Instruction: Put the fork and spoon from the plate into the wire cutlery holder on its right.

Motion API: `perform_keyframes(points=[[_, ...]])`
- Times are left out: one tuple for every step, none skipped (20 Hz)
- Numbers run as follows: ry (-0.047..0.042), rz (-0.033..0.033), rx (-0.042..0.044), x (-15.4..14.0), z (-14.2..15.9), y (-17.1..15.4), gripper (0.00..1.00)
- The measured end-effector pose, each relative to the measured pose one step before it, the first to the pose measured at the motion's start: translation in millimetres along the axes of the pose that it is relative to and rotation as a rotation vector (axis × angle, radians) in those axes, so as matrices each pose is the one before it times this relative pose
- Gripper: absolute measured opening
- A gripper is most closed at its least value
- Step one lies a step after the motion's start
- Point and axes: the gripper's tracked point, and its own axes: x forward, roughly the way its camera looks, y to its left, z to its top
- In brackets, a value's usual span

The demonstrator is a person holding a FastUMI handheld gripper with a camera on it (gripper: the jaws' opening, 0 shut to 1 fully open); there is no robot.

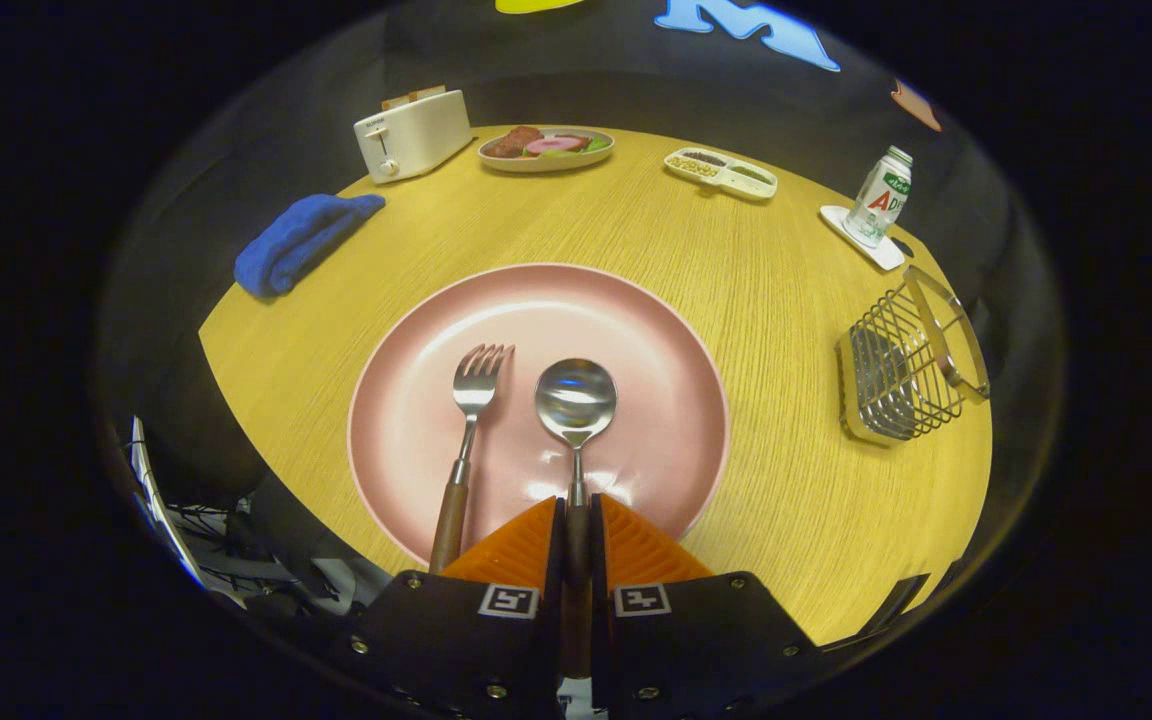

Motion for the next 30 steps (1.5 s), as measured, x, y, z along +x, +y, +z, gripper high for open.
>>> perform_keyframes(points=[[-0.01510, 0.00543, 0.02102, -4.69, 1.44, -1.14, 0.15], [0.01714, 0.00890, 0.02324, 5.37, -1.64, -1.90, 0.07], [-0.00795, 0.01214, 0.01656, -3.11, 3.38, 1.59, 0.06], [0.00287, 0.00720, 0.01050, 1.87, -1.36, 0.36, 0.07], [-0.00570, 0.00434, 0.01233, -1.40, 0.40, -0.08, 0.06], [-0.00060, 0.00079, 0.01564, -0.36, 0.18, -0.20, 0.06], [-0.00366, 0.00461, 0.02132, -1.30, 1.54, 0.60, 0.07], [-0.00599, 0.01062, 0.02130, -0.63, 0.60, 1.31, 0.07], [-0.01344, 0.00460, 0.01520, -1.65, 3.54, -0.34, 0.06], [-0.01071, 0.00250, 0.00611, -2.59, 2.62, -0.68, 0.06], [-0.01321, 0.00038, 0.00388, -3.02, 3.65, -0.78, 0.06], [-0.01330, -0.00125, 0.00221, -3.19, 4.32, -1.22, 0.06], [-0.01273, 0.00344, 0.00726, -3.23, 4.91, -0.70, 0.06], [-0.01431, 0.00291, 0.01204, -3.18, 4.81, -0.89, 0.06], [-0.01432, 0.00042, 0.01423, -4.13, 5.53, -2.05, 0.06], [-0.01576, -0.00062, 0.01513, -4.29, 5.79, -3.01, 0.07], [-0.01690, -0.00359, 0.01304, -4.21, 6.29, -4.22, 0.06], [-0.01588, -0.00604, 0.01015, -5.46, 7.25, -5.52, 0.06], [-0.01821, -0.00784, 0.00956, -5.54, 8.25, -6.60, 0.06], [-0.01928, -0.01168, 0.01088, -5.20, 7.85, -8.56, 0.06], [-0.01565, -0.01295, 0.01372, -5.82, 8.27, -9.49, 0.07], [-0.01868, -0.01233, 0.01759, -5.05, 8.48, -10.70, 0.07], [-0.01823, -0.01521, 0.02080, -4.84, 8.57, -11.22, 0.06], [-0.01667, -0.01714, 0.01857, -4.89, 8.92, -12.18, 0.06], [-0.02024, -0.02030, 0.01614, -3.86, 9.50, -11.89, 0.06], [-0.01465, -0.02035, 0.01294, -3.04, 7.89, -13.77, 0.06], [-0.01354, -0.02035, 0.01159, -2.68, 7.59, -11.67, 0.06], [-0.00778, -0.01724, 0.01041, -0.88, 5.71, -10.66, 0.06], [-0.00502, -0.01528, 0.00786, -2.44, 4.87, -9.99, 0.07], [-0.00036, -0.01480, 0.00362, -0.99, 4.05, -9.32, 0.07]])
